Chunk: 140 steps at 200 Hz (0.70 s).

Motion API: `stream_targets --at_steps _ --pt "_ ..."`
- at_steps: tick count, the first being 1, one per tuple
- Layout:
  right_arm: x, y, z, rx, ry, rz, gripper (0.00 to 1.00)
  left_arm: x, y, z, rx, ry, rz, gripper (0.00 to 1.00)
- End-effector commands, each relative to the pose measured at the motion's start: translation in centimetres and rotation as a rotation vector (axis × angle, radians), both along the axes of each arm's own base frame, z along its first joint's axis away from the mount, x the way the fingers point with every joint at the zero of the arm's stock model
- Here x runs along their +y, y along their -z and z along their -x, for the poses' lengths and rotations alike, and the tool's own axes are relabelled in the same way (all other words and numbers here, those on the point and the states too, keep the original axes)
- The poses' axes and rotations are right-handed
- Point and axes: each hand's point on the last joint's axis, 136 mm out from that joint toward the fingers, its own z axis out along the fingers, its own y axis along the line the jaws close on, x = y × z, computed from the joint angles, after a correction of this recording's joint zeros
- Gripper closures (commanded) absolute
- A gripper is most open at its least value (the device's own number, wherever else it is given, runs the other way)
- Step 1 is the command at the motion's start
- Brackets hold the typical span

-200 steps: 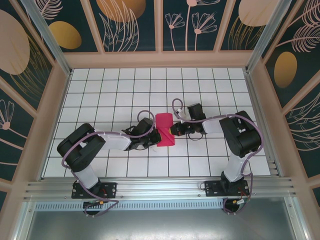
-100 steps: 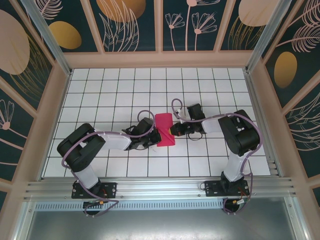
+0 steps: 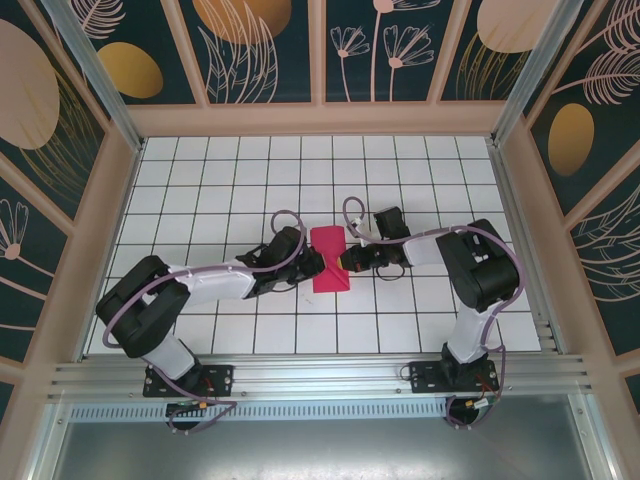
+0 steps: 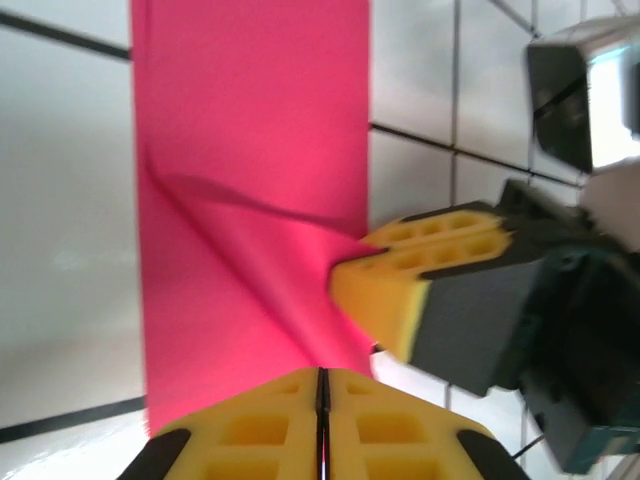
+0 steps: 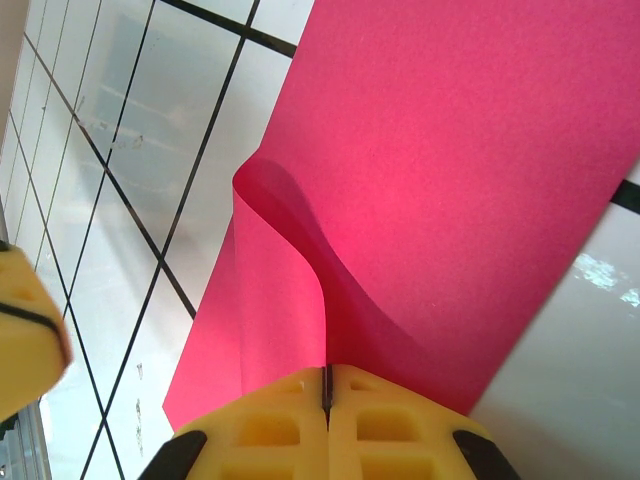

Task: Fold a paper plane with a square sheet of paper (pick it up from the middle)
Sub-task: Fold the triangle a second time at the center of the table.

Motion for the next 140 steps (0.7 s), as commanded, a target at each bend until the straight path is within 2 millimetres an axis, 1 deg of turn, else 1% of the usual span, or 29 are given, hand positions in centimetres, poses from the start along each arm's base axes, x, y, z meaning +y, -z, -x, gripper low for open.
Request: stream_targets --at_steps 1,29,38,40,43,76,140 --pt "-0.3 1.2 -0.3 -0.011 -0.007 0.04 0.98 -2.0 -1.5 -1.1 -0.029 -0.002 0.088 0.91" --pt "-0.3 1.1 -0.3 -0.011 -0.007 0.041 0.98 -2.9 -0.9 -2.0 -0.027 -0.011 0.105 0.93" --pt "-0.3 1.1 -0.3 -0.01 -0.007 0.041 0.98 -3.1 -1.3 -2.2 -0.036 -0.014 0.114 0.93" --pt "-0.3 1.2 -0.3 -0.01 -0.007 0.041 0.98 -3.1 -0.4 -2.2 -0.023 -0.016 0.097 0.93" --pt "-0.3 1.2 -0.3 -0.009 -0.007 0.042 0.98 -3.1 -0.1 -2.3 -0.019 -0.02 0.093 0.93" --pt "-0.2 1.2 -0.3 -0.008 -0.008 0.041 0.98 -3.1 0.8 -2.7 -0.007 -0.034 0.065 0.94" --pt "-0.2 1.4 -0.2 -0.003 -0.011 0.045 0.98 -3.0 3.0 -2.8 0.02 -0.041 0.032 0.94"
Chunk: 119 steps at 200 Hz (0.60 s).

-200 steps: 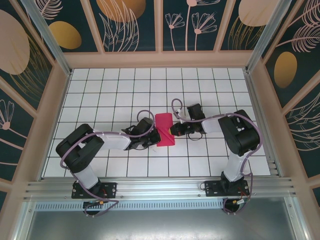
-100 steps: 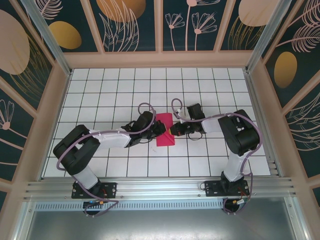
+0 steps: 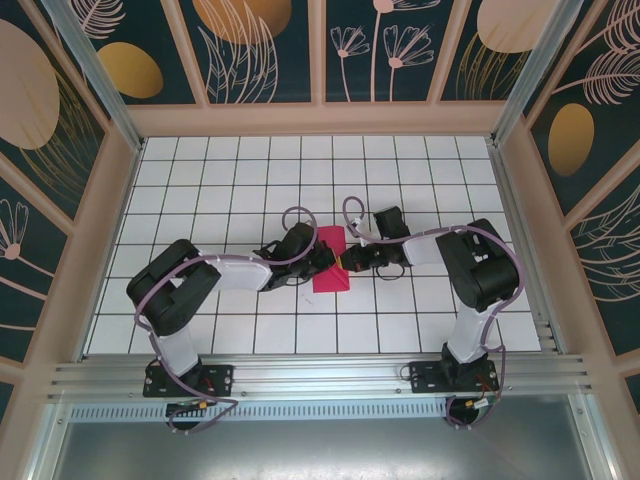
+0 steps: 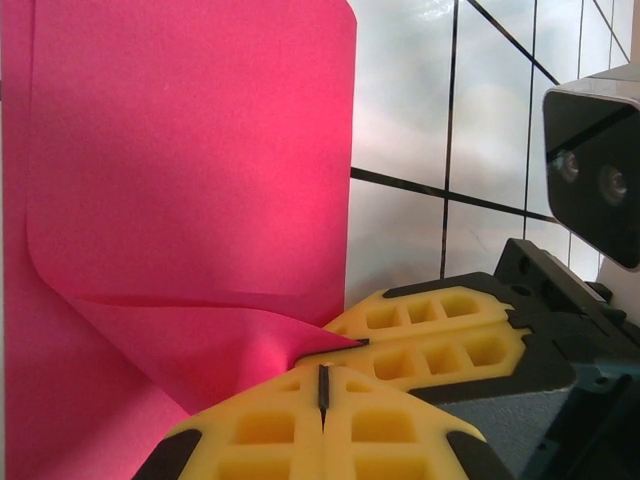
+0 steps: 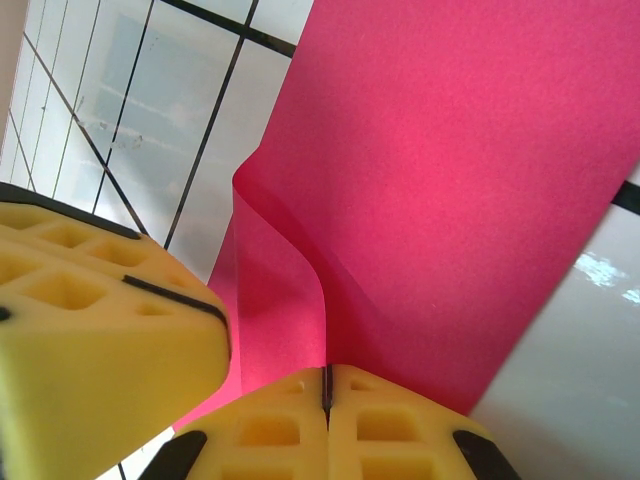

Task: Fold a paper plane with a square sheet of paper (pick it up from the middle)
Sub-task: Fold the triangle a second time at the center of the table.

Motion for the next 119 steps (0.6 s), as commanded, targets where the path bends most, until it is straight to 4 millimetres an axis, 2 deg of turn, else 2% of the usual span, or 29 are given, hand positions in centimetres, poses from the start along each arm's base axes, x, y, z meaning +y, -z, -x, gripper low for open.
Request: stream_targets --at_steps 1,64,85,119 --pt "-0.2 1.4 -0.2 -0.006 -0.011 0.045 0.98 -0.5 0.5 -0.5 -0.005 -0.013 -0.003 0.94" --pt "-0.2 1.7 -0.2 -0.002 -0.013 0.055 0.98 0.2 3.6 0.3 0.042 -0.016 -0.037 0.94" --pt "-0.2 1.8 -0.1 0.0 -0.014 0.06 0.98 0.2 2.8 0.2 0.031 -0.016 -0.023 0.95" --pt "-0.2 1.8 -0.1 -0.004 -0.016 0.065 0.98 1.3 -0.1 -0.8 -0.045 -0.061 -0.057 0.92"
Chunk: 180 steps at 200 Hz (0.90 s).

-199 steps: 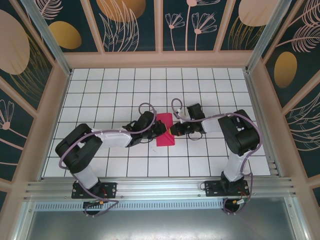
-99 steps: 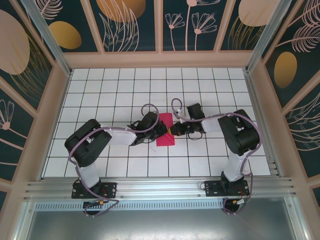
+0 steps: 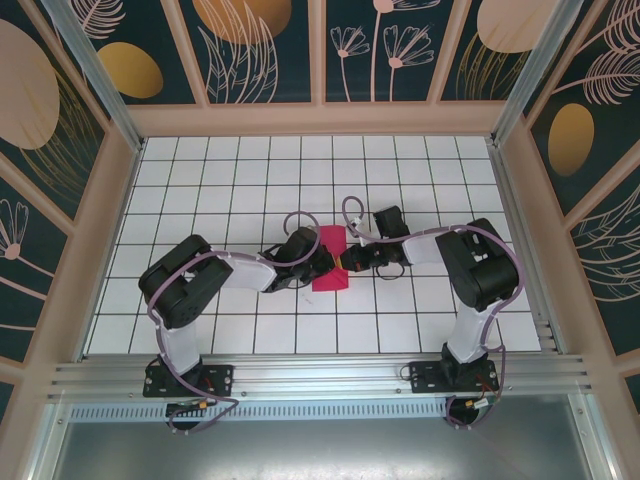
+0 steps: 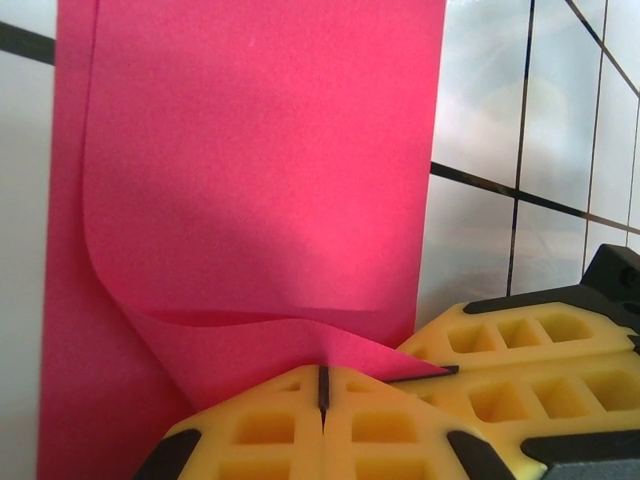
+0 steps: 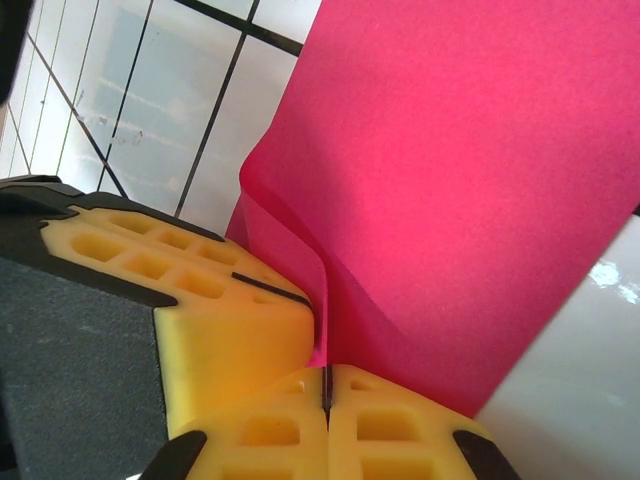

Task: Fold a paper plane with a square sheet of paper (pick it up from the middle)
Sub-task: Fold the triangle a second time at the center of the table.

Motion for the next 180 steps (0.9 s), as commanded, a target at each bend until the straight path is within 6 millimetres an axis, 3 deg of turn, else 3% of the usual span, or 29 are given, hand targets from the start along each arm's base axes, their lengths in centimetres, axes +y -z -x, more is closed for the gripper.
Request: stream_targets --at_steps 1,27,56,114,163,180 --pt "-0.2 1.8 -0.2 -0.002 -0.003 0.061 0.98 1.1 -2.5 -0.7 -0.066 -0.046 -0.027 0.91" --pt "-0.2 1.8 -0.1 -0.002 -0.005 0.061 0.98 2.4 -3.6 -1.4 -0.102 -0.082 -0.046 0.9" --pt "-0.1 1.7 -0.1 -0.003 -0.008 0.06 0.98 1.9 -3.4 -1.8 -0.093 -0.058 -0.03 0.9" --pt "-0.1 1.9 -0.1 0.001 -0.009 0.063 0.98 1.5 -0.9 -1.3 -0.039 -0.041 -0.03 0.9" --pt "-0.1 2.0 0.0 0.003 -0.011 0.069 0.98 3.7 2.4 -0.5 0.016 -0.089 -0.127 0.9" --pt "-0.1 2.1 0.0 0.004 -0.013 0.072 0.98 3.9 2.6 -0.4 0.022 -0.091 -0.134 0.9"
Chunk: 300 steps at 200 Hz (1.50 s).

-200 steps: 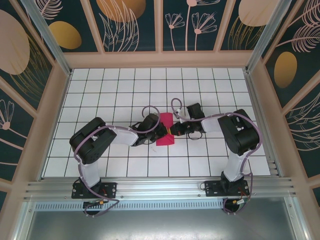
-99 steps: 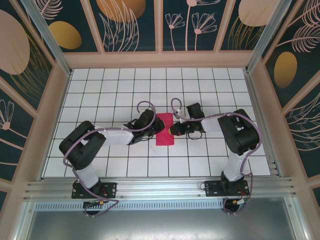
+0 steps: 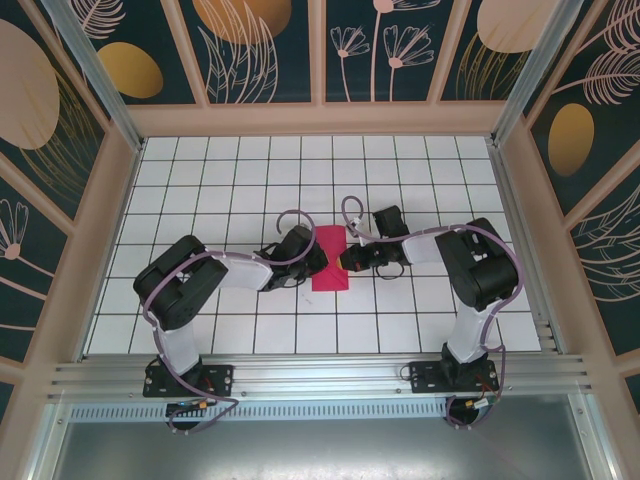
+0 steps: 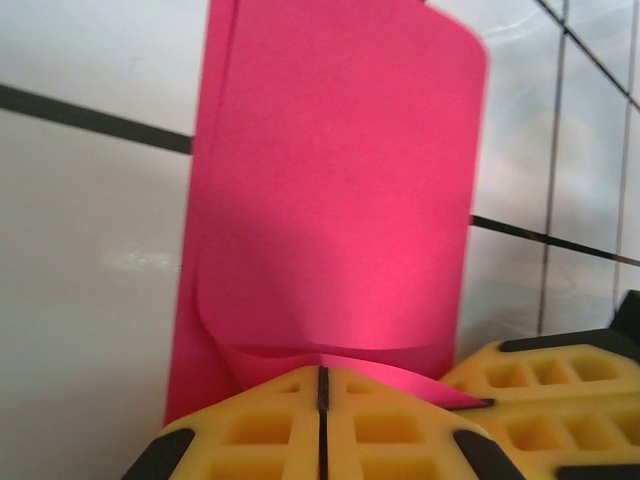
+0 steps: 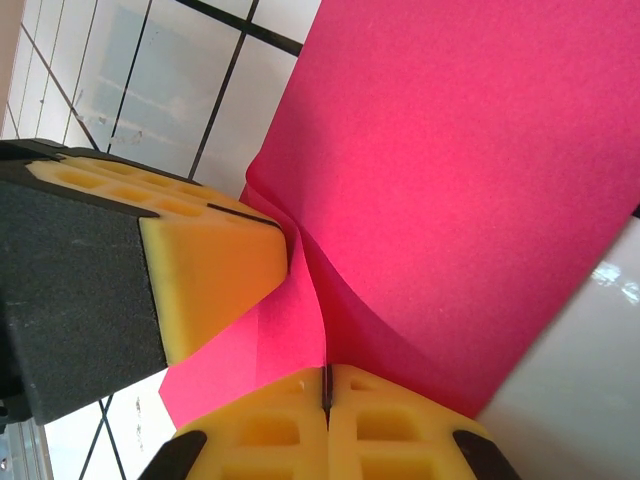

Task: Fold a paper plane with a square sheet of paper (pick it up from the middle)
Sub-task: Fold the triangle a second time at the center of the table.

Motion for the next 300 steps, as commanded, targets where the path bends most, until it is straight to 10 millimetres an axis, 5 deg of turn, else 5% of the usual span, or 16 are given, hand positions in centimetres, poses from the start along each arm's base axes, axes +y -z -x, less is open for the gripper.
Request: stream_targets --at_steps 1,83,193,257,275,300 --pt "-0.2 2.1 0.0 -0.001 -0.01 0.07 0.98 1.7 2.3 0.6 0.041 -0.033 -0.071 0.9" --pt "-0.1 2.1 0.2 0.001 -0.018 0.072 0.98 0.7 -4.6 -2.3 -0.097 -0.03 0.026 0.87" --pt "-0.1 2.5 0.3 0.009 -0.016 0.083 0.98 -0.4 -1.2 -1.5 -0.019 0.024 0.075 0.87" --pt "0.0 2.6 0.3 0.011 -0.021 0.085 0.98 2.0 2.3 -0.8 0.037 -0.017 -0.064 0.87" --pt "0.0 2.7 0.3 0.011 -0.021 0.089 0.98 1.7 1.8 -0.9 0.03 -0.012 -0.057 0.87" --pt "-0.1 2.7 0.2 0.012 -0.019 0.09 0.98 0.4 -1.5 -1.5 -0.026 0.018 0.002 0.86"
